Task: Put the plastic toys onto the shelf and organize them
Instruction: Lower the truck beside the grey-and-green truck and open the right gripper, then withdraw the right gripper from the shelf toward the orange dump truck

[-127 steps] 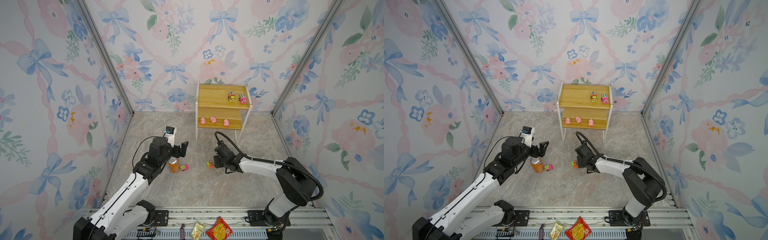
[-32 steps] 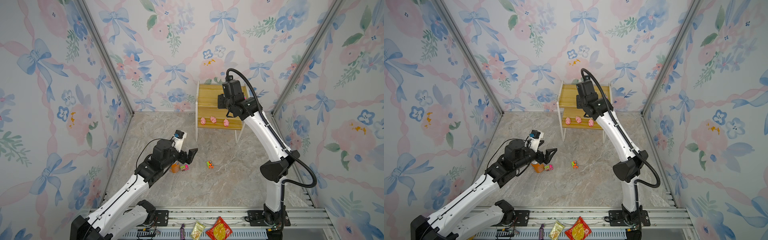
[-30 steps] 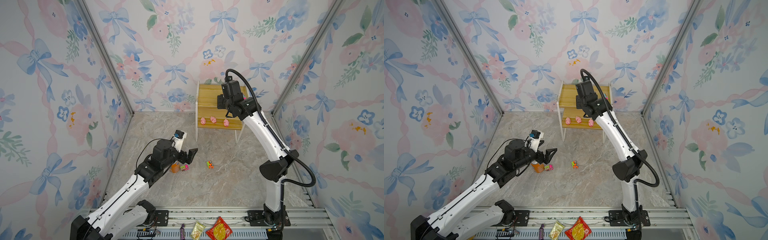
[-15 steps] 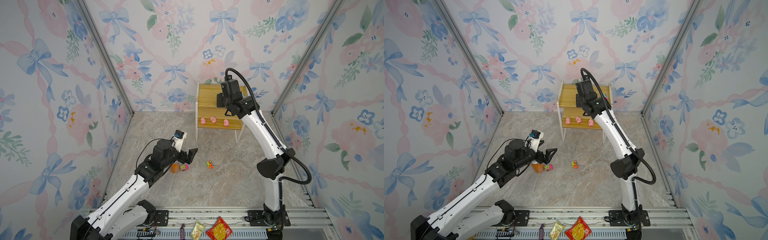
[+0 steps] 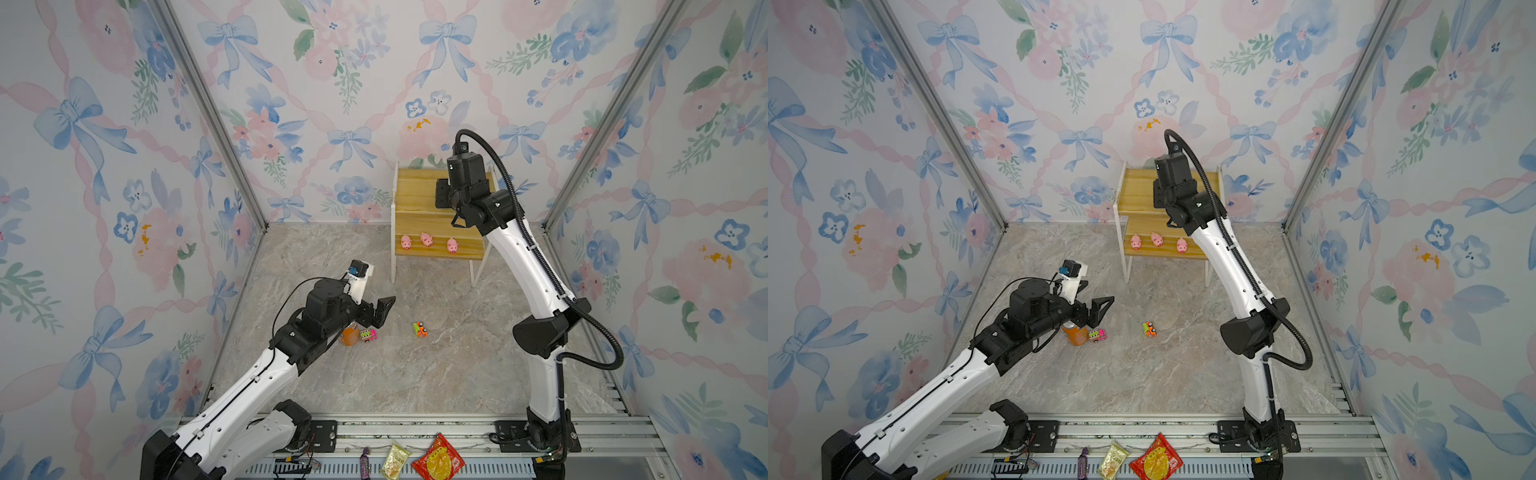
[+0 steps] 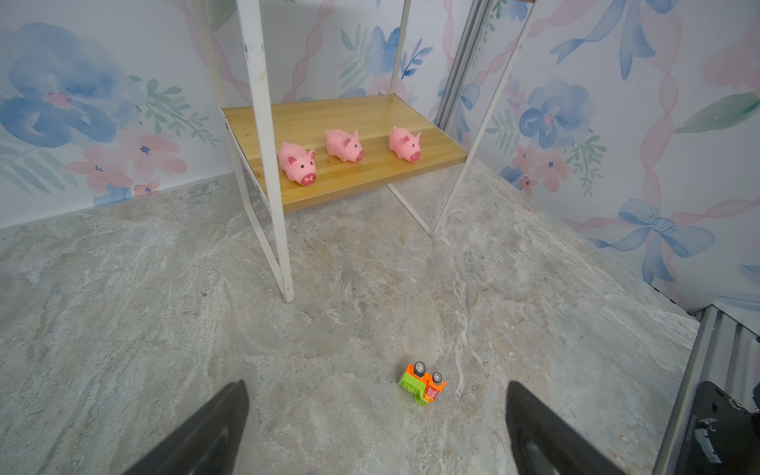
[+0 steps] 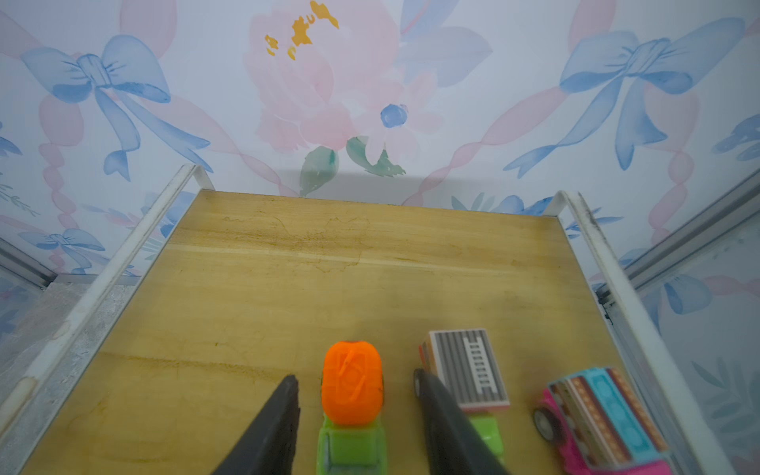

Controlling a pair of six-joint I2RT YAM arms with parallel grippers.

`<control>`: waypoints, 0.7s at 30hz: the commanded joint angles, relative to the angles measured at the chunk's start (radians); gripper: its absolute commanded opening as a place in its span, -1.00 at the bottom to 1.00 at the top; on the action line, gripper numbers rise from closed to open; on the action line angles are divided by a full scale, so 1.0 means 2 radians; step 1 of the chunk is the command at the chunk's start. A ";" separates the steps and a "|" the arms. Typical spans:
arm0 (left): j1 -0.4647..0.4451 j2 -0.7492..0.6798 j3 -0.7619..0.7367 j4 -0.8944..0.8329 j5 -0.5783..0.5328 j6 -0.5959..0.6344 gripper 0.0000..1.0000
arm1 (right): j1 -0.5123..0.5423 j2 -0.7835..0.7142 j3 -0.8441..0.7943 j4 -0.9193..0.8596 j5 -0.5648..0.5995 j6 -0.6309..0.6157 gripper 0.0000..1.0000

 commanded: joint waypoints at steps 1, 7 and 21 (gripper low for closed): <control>0.000 0.004 0.004 0.002 -0.010 0.006 0.96 | 0.002 -0.035 0.009 0.019 0.001 -0.020 0.05; 0.011 0.002 0.004 0.001 -0.031 0.001 0.96 | 0.032 -0.119 -0.110 0.053 0.009 -0.045 0.20; 0.029 0.007 0.005 0.000 -0.059 -0.008 0.96 | 0.154 -0.449 -0.639 0.209 0.038 0.000 0.49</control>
